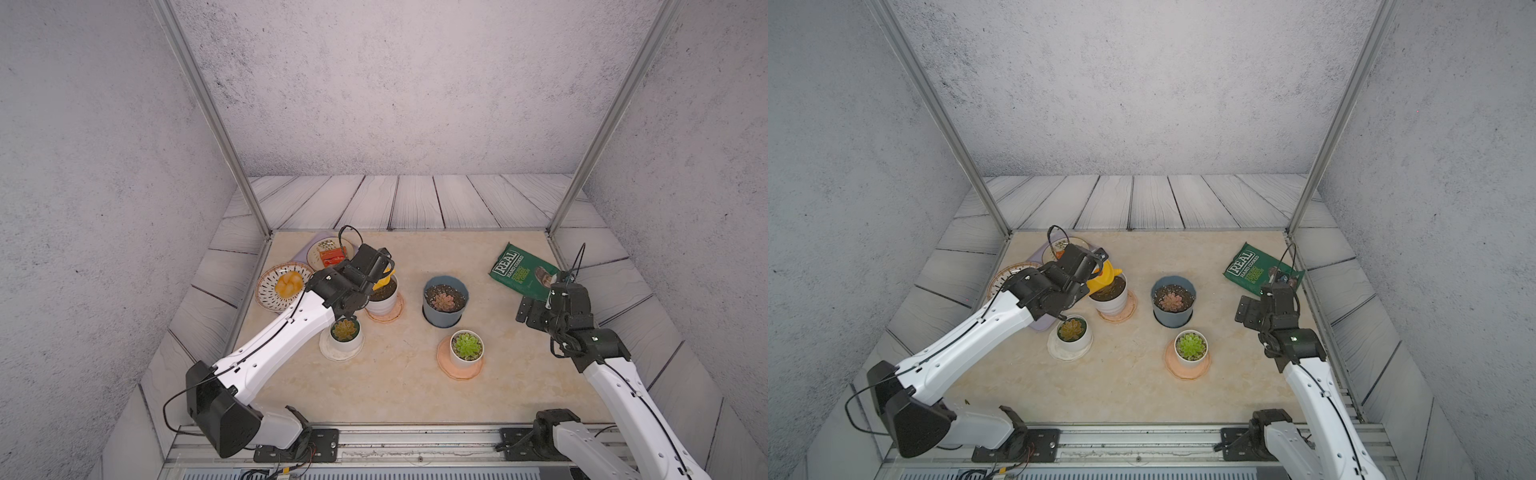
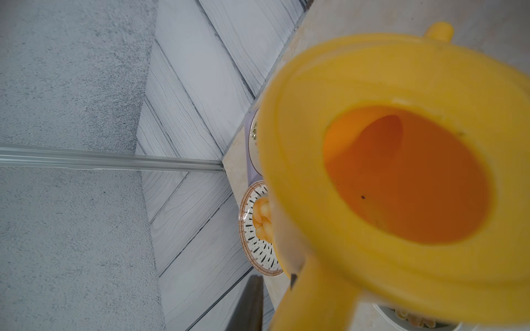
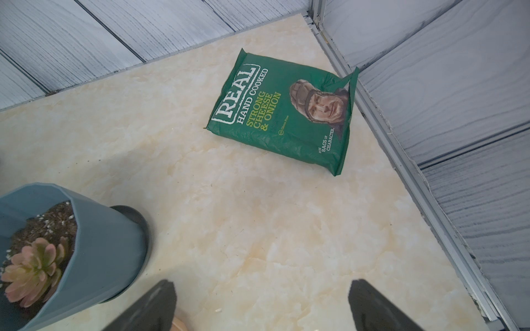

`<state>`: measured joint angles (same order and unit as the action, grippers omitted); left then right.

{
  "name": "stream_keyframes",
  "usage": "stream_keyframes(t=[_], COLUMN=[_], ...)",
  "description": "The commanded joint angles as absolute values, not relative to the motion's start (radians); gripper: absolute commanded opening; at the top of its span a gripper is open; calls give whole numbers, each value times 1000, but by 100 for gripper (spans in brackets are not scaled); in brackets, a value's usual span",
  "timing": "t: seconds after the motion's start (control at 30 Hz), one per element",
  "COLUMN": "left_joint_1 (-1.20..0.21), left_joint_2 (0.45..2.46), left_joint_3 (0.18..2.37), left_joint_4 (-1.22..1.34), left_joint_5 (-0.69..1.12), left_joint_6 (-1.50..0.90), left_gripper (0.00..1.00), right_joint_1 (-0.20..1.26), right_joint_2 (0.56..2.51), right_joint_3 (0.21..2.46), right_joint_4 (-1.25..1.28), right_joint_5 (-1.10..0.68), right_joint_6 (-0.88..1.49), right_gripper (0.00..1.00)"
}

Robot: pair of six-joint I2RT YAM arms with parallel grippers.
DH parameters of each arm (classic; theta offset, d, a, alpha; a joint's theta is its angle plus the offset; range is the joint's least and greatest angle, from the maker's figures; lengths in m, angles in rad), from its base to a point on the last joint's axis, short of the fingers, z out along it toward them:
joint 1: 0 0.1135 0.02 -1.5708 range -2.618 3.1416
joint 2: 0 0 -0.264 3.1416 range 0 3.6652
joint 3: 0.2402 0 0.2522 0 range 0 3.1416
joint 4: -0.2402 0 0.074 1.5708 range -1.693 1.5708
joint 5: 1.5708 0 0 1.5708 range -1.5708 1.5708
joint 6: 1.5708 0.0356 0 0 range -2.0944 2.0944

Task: Water the succulent around the soil edge
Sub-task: Water the soil of the potted plant with water.

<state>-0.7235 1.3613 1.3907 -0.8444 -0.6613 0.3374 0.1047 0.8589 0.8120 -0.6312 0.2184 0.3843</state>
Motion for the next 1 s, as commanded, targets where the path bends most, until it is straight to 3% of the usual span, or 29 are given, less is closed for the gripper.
stream_keyframes(t=[0.0, 0.7, 0.97], left_joint_1=[-761, -917, -983], left_joint_2=[1307, 1430, 1565], left_joint_3=[1402, 1583, 1684], left_joint_4=[-774, -793, -840], left_joint_5=[-631, -400, -499], left_joint_6=[309, 158, 224], left_gripper=[0, 0, 0], right_joint_1=[108, 108, 107], right_joint_2=[847, 842, 842], right_joint_3=[803, 800, 797], right_joint_4=[-618, -616, -615], right_joint_5=[220, 213, 214], right_joint_6=[377, 380, 381], right_gripper=[99, 99, 99])
